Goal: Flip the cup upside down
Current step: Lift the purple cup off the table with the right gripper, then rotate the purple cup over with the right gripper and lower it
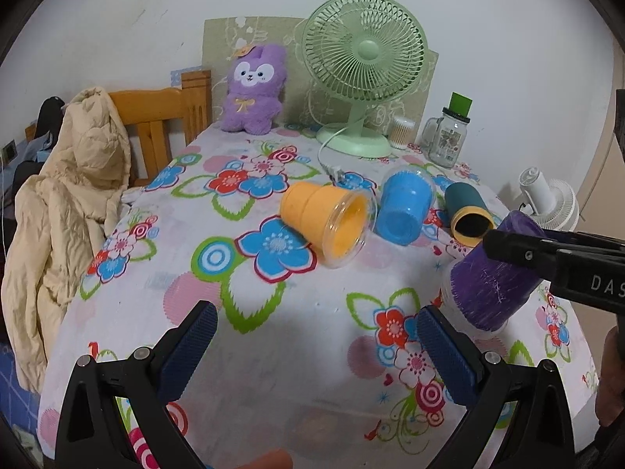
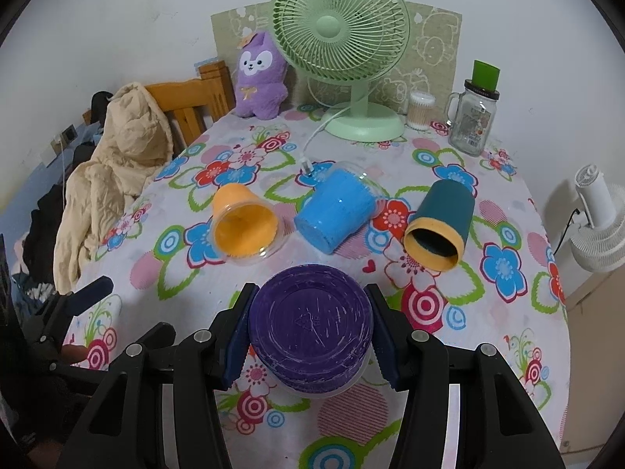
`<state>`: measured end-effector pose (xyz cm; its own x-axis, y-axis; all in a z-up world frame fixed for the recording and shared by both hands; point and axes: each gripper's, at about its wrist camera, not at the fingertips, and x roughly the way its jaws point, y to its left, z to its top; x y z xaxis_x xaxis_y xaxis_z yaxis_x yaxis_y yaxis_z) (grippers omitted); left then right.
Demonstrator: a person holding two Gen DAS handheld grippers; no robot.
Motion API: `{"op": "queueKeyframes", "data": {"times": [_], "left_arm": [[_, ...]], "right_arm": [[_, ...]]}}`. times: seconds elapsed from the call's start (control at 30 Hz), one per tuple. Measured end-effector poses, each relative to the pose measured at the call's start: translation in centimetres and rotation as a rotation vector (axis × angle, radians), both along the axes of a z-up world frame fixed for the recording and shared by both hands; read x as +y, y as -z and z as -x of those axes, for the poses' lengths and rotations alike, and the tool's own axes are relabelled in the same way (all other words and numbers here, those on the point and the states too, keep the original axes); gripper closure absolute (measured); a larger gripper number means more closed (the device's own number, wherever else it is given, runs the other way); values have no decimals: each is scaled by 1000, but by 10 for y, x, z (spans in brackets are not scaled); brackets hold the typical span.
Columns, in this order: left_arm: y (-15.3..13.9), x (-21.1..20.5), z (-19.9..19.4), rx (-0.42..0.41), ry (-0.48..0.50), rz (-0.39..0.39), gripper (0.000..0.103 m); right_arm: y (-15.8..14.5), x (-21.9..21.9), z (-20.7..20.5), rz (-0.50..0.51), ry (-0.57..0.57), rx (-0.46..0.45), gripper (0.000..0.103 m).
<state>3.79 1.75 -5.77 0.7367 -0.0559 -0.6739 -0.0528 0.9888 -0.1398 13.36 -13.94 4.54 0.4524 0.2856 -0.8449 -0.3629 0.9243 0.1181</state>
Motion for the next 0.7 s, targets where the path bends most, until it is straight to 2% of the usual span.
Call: {"op": "queueKeyframes", "data": {"times": [0.3,0.7], "left_arm": [[8,2,5,20,-6,-4,0],[14,3,4,32,-16,-7,0]], "right_arm": [[8,8,6,-14,-27,16,46],[45,31,-15,-64,-55,65,46]]}}
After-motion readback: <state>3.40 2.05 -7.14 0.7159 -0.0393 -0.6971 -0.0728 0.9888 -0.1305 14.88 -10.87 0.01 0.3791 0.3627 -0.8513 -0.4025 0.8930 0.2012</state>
